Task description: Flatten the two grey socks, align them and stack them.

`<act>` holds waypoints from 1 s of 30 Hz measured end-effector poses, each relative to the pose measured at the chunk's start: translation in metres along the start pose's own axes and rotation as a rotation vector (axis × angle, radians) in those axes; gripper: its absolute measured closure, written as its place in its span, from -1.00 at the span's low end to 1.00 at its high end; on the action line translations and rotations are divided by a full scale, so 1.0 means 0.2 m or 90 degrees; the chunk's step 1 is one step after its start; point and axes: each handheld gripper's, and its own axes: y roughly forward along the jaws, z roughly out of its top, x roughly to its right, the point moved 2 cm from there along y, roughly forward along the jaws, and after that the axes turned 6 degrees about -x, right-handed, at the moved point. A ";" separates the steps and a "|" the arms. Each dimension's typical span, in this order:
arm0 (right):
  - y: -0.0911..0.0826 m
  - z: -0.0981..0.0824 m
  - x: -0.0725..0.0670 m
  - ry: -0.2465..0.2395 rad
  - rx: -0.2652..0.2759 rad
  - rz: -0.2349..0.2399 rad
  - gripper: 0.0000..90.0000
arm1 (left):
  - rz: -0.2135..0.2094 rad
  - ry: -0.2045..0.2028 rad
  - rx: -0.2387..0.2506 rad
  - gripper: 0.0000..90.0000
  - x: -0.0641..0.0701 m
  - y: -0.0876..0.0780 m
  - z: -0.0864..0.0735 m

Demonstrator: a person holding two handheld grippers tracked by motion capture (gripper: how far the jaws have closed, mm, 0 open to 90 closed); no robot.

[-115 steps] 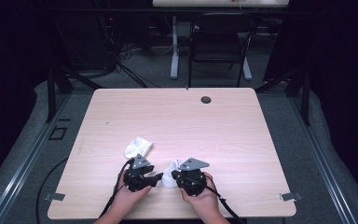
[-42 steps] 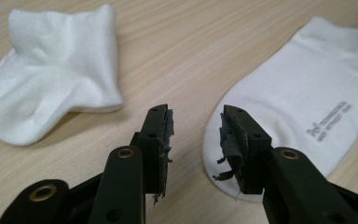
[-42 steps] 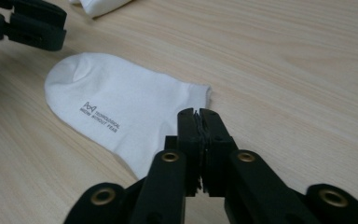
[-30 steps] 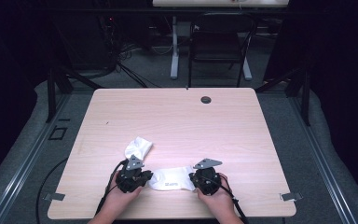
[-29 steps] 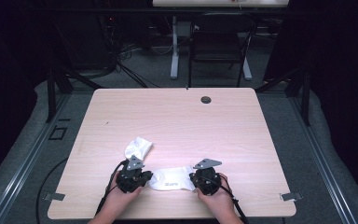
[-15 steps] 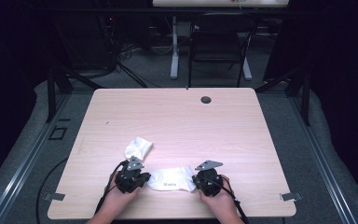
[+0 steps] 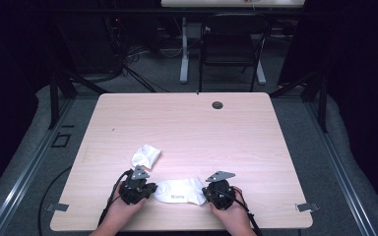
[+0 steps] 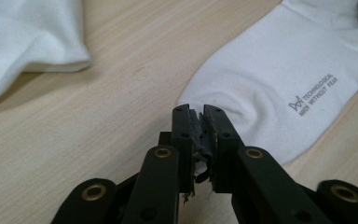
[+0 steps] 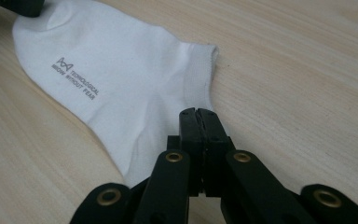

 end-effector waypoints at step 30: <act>-0.06 0.18 0.04 -0.025 0.055 0.001 0.84 | 0.030 -0.090 0.061 0.52 -0.24 -0.06 0.13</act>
